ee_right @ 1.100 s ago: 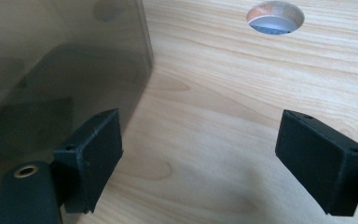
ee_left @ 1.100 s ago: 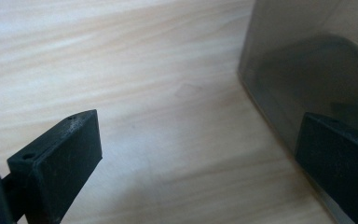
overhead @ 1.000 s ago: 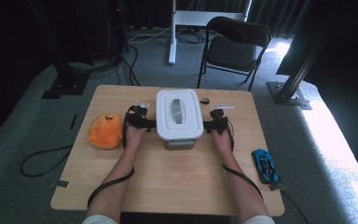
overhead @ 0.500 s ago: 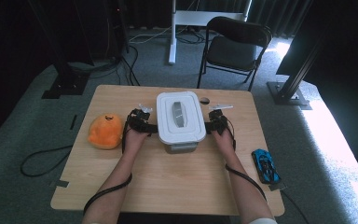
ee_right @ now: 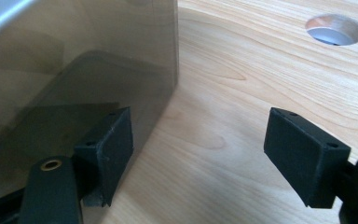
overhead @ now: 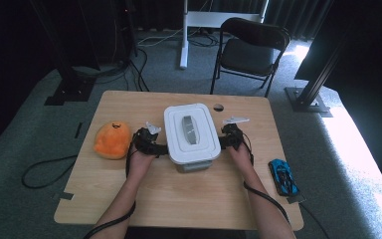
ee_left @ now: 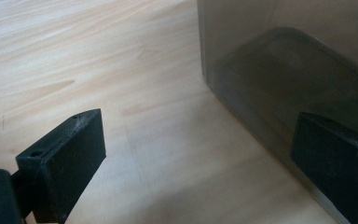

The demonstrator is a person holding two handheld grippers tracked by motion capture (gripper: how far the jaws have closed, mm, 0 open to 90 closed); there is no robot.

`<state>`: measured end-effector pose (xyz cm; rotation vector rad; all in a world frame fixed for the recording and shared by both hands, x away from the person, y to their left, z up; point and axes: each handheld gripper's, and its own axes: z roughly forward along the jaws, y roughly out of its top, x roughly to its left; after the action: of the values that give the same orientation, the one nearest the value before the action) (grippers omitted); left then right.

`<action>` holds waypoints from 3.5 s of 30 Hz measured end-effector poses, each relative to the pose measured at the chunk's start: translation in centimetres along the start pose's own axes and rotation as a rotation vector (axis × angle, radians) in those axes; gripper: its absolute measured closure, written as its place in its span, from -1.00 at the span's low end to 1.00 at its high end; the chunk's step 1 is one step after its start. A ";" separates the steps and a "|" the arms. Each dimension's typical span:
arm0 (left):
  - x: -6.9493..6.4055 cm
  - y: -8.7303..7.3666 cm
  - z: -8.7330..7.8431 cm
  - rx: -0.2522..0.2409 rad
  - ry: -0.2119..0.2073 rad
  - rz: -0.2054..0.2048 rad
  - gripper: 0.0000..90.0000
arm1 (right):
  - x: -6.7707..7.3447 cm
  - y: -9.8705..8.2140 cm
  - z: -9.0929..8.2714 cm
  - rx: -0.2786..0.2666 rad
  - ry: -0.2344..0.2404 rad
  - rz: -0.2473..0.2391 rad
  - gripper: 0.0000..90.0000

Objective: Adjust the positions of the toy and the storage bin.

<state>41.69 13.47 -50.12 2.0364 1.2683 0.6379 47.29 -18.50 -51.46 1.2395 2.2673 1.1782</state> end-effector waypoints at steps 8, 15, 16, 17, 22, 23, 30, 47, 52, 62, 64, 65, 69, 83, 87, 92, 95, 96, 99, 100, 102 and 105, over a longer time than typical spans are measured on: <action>-0.5 -1.4 -1.6 -0.002 -0.003 0.012 -0.92 | 1.0 -0.4 -0.3 -0.003 0.048 -0.045 -0.47; -1.3 -2.5 -3.3 -0.007 -0.007 0.023 -0.92 | 1.4 -0.7 -0.3 -0.014 0.075 -0.044 -0.44; -1.3 -2.5 -3.3 -0.007 -0.007 0.023 -0.92 | 1.4 -0.7 -0.3 -0.014 0.075 -0.044 -0.44; -1.4 -2.7 -3.6 -0.006 -0.010 0.025 -0.92 | 1.5 -0.8 -0.3 -0.012 0.079 -0.045 -0.44; -1.6 -3.5 -4.6 -0.007 -0.017 0.035 -0.92 | 1.9 -1.0 -0.3 -0.022 0.117 -0.064 -0.44; -1.7 -3.7 -4.8 -0.007 -0.018 0.033 -0.92 | 2.0 -1.1 -0.2 -0.024 0.122 -0.061 -0.44; -2.2 -4.4 -5.9 -0.012 -0.020 0.043 -0.92 | 2.4 -1.0 0.1 -0.027 0.148 -0.073 -0.44; -2.1 -5.7 -6.4 -0.004 -0.048 0.032 -0.93 | 2.6 -0.1 1.1 -0.008 0.199 -0.106 -0.44; -2.2 -5.7 -6.0 -0.003 -0.065 0.039 -0.94 | 1.8 -0.5 0.2 -0.043 0.206 -0.074 -0.52; -0.8 -5.4 -5.6 -0.002 -0.030 0.006 -0.95 | 1.2 -1.0 0.5 0.007 0.157 -0.089 -0.53; -0.4 -5.3 -5.4 0.000 -0.012 0.000 -0.95 | 1.1 -0.8 0.8 0.016 0.146 -0.089 -0.53; -0.4 -5.3 -5.4 0.000 -0.012 0.000 -0.95 | 1.1 -0.8 0.8 0.016 0.146 -0.089 -0.53; 0.4 -5.3 -4.9 0.008 -0.007 -0.015 -0.95 | 0.5 -0.3 1.4 0.032 0.136 -0.077 -0.53; -0.5 -4.9 -4.5 -0.007 -0.036 -0.008 -0.95 | 1.3 1.5 3.2 0.055 0.205 -0.093 -0.49; -1.2 -4.7 -4.5 -0.004 -0.060 0.005 -0.95 | 0.8 1.1 2.6 0.057 0.219 -0.090 -0.49; -2.5 -4.4 -4.6 -0.003 -0.069 0.026 -0.95 | 0.2 0.8 1.4 0.050 0.228 -0.090 -0.46; -3.2 -4.3 -4.8 -0.002 -0.071 0.036 -0.95 | 0.0 0.6 0.9 0.047 0.232 -0.100 -0.45; -3.4 -4.4 -5.0 0.000 -0.073 0.040 -0.95 | -0.1 0.6 0.8 0.049 0.233 -0.100 -0.45; -3.8 -4.5 -5.3 -0.002 -0.075 0.043 -0.95 | 0.0 0.5 0.5 0.050 0.239 -0.114 -0.45; -3.9 -4.6 -5.5 0.000 -0.075 0.046 -0.95 | 0.0 0.4 0.5 0.050 0.245 -0.114 -0.45; -4.2 -4.7 -5.9 0.002 -0.072 0.056 -0.95 | 0.2 0.4 0.5 0.050 0.252 -0.120 -0.45; -4.5 -5.1 -6.4 0.005 -0.079 0.067 -0.95 | 0.4 0.3 0.6 0.047 0.277 -0.122 -0.43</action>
<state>32.42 12.75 -49.83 2.0950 1.1616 0.5789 47.57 -17.78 -51.59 0.9889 2.5411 1.3285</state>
